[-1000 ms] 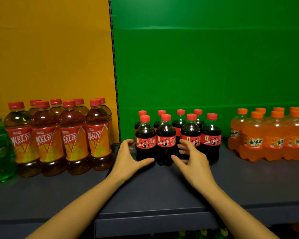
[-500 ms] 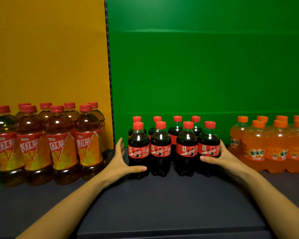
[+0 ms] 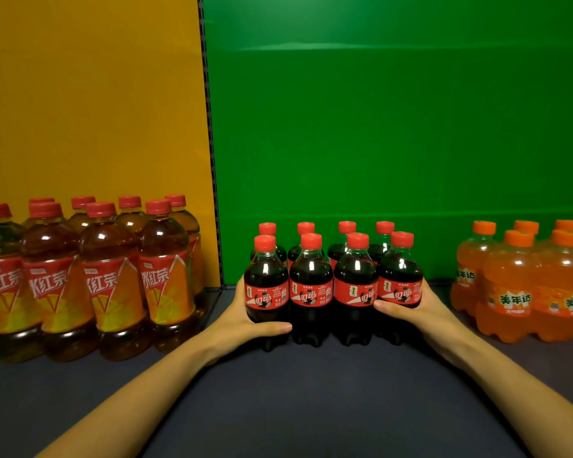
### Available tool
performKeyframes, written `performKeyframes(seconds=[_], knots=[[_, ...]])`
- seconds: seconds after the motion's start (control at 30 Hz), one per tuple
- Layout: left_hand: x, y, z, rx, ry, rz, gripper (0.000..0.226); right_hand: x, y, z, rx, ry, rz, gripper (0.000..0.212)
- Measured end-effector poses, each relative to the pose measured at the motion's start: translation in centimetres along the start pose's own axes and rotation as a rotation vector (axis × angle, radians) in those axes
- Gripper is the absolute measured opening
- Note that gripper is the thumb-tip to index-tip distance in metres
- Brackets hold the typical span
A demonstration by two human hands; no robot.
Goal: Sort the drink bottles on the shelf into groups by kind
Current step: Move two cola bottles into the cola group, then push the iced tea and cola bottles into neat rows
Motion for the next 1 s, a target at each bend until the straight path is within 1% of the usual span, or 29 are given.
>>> performKeyframes(seconds=[0.1, 0.27, 0.33, 0.4, 0.43, 0.5, 0.53, 0.57, 0.6, 0.67, 0.7, 0.73, 0.8, 0.87, 0.93, 1.0], knots=[[0.0, 0.0, -0.1, 0.002, -0.011, 0.002, 0.102, -0.1, 0.1, -0.1, -0.008, -0.004, -0.007, 0.101], [0.2, 0.3, 0.1, 0.001, -0.022, 0.000, 0.100, 0.0, 0.1, -0.2, -0.015, -0.013, 0.017, 0.102], [0.4, 0.4, 0.3, -0.016, -0.032, -0.001, 0.095, 0.1, -0.3, 0.0, 0.000, -0.020, 0.048, 0.108], [0.3, 0.6, 0.7, -0.041, -0.042, -0.028, 0.096, 0.4, -1.2, 0.6, 0.014, -0.018, 0.092, 0.112], [0.1, 0.7, 1.0, -0.052, -0.049, -0.045, 0.100, 0.3, -1.7, 0.9, 0.016, 0.007, 0.117, 0.120], [-0.8, 0.7, 1.7, -0.102, -0.040, -0.076, 0.117, -0.2, -2.9, 1.7, 0.014, 0.098, 0.229, 0.135], [-1.4, 0.7, 2.2, -0.133, -0.022, -0.103, 0.123, -0.6, -3.6, 2.1, -0.004, 0.167, 0.313, 0.130], [-2.1, 0.8, 2.9, -0.150, 0.001, -0.125, 0.123, -0.8, -4.7, 2.7, -0.059, 0.241, 0.390, 0.115], [-2.8, 1.1, 3.8, -0.148, 0.027, -0.141, 0.114, -1.0, -5.9, 3.3, -0.144, 0.315, 0.461, 0.098], [-4.2, 2.2, 6.0, -0.085, 0.080, -0.168, 0.081, -0.8, -8.6, 4.7, -0.361, 0.411, 0.551, 0.068], [-5.0, 2.7, 7.2, -0.044, 0.114, -0.179, 0.063, -0.4, -9.8, 5.3, -0.462, 0.426, 0.565, 0.055], [-6.0, 3.1, 8.6, 0.001, 0.159, -0.180, 0.049, 0.5, -10.9, 5.8, -0.545, 0.420, 0.567, 0.045], [-8.8, 3.4, 11.2, 0.091, 0.288, -0.153, 0.028, 2.9, -12.4, 6.3, -0.628, 0.360, 0.535, 0.029], [-12.2, 3.1, 13.7, 0.166, 0.448, -0.140, 0.013, 6.3, -13.2, 6.1, -0.650, 0.257, 0.480, 0.024], [-15.6, 2.0, 15.9, 0.192, 0.594, -0.154, 0.010, 10.1, -13.5, 5.8, -0.634, 0.160, 0.430, 0.019], [-19.0, 0.6, 17.6, 0.206, 0.726, -0.163, 0.017, 14.0, -13.4, 5.3, -0.578, 0.074, 0.404, 0.024]])
Point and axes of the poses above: each hand's wrist, its own z-axis away from the middle knuckle, its own x-axis out of the palm, y = z × x, the point moved 8 cm from there along -z, towards the middle knuckle, and after that the axes turned 8 degrees about -x, right-handed, at the moved point
